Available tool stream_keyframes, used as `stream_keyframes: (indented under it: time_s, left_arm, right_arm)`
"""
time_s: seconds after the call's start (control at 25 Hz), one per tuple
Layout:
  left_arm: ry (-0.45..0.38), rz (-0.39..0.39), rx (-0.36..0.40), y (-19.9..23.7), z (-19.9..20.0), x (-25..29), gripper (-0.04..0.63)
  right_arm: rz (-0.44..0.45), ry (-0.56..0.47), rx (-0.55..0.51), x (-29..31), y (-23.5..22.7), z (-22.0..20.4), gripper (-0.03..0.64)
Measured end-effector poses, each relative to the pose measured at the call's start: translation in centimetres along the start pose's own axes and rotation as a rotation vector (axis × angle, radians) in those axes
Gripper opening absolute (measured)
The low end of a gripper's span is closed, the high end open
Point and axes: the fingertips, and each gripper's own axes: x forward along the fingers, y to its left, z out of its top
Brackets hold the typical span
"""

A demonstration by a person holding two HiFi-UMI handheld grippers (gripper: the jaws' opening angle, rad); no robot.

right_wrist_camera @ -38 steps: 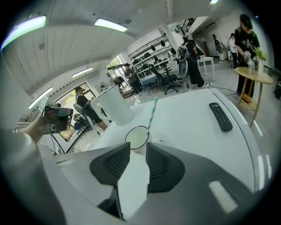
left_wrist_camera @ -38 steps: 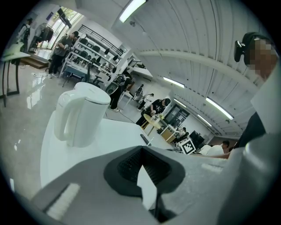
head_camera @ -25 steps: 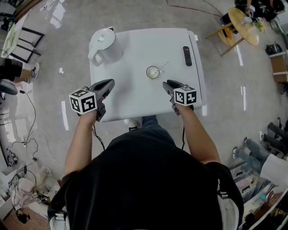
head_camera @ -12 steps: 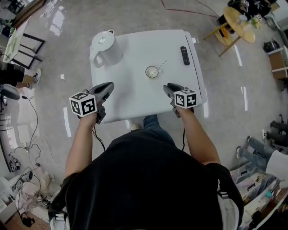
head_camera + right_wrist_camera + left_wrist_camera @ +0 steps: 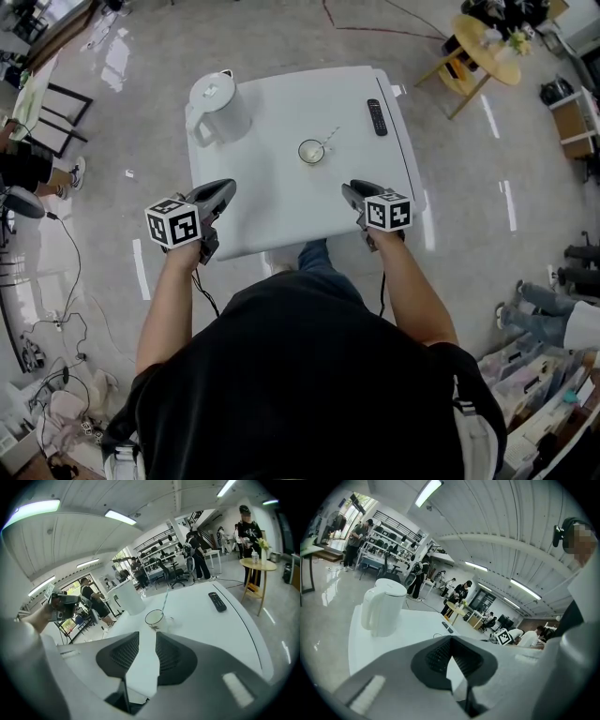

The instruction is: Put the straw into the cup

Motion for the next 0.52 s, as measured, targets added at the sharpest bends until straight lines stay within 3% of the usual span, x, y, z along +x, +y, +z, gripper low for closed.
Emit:
stream_keyframes:
  time_s: [0.52]
  left_arm:
    - [0.005,-0.004,0.023,-2.0,-0.5,-1.6,0.002]
  right_arm:
    - [-0.010,-0.018,0.004,-2.8,1.1,-1.7,0.138]
